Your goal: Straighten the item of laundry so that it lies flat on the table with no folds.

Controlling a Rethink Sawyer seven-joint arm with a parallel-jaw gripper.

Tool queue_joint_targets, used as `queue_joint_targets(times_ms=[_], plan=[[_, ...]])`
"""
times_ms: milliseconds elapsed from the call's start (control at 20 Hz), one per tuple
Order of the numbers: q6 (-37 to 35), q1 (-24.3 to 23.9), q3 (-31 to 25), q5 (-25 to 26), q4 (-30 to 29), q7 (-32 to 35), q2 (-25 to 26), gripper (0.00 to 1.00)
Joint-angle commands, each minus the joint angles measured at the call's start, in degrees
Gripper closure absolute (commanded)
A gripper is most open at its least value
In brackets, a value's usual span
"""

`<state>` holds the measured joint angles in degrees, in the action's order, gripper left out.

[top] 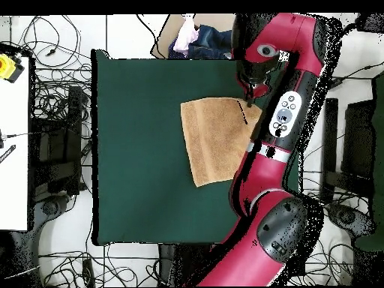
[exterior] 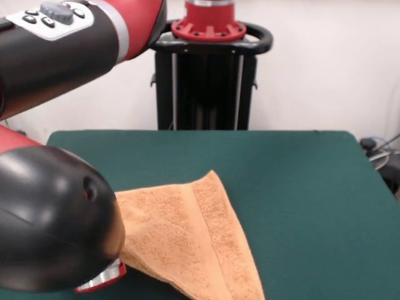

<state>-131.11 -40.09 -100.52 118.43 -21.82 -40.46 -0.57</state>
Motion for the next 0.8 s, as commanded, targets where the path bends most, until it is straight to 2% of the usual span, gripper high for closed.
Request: queue_joint_targets(times_ms=[50, 100, 150, 250, 300, 350, 400, 800], plan=[[8.37, -2.62, 2.98, -11.74, 1.99, 11.24, 2.33, 1.00], [8.94, -2.86, 2.79, -13.61, 2.32, 12.03, 2.63, 1.00], [8.09, -2.54, 3.89, -14.52, 3.34, 13.85, 2.45, 0.00], [7.99, -2.81, 3.19, -15.85, 3.86, 16.53, 2.90, 0.00], [8.56, -3.09, 3.75, -18.57, 3.42, 17.71, 2.99, 0.00], [9.30, -2.93, 3.73, -18.72, 4.42, 21.31, 2.89, 0.00], [8.14, -2.77, 4.24, -17.77, 5.05, 21.53, 2.75, 0.00], [11.68, -4.07, 6.01, -24.76, 3.13, 23.20, 3.33, 0.00]])
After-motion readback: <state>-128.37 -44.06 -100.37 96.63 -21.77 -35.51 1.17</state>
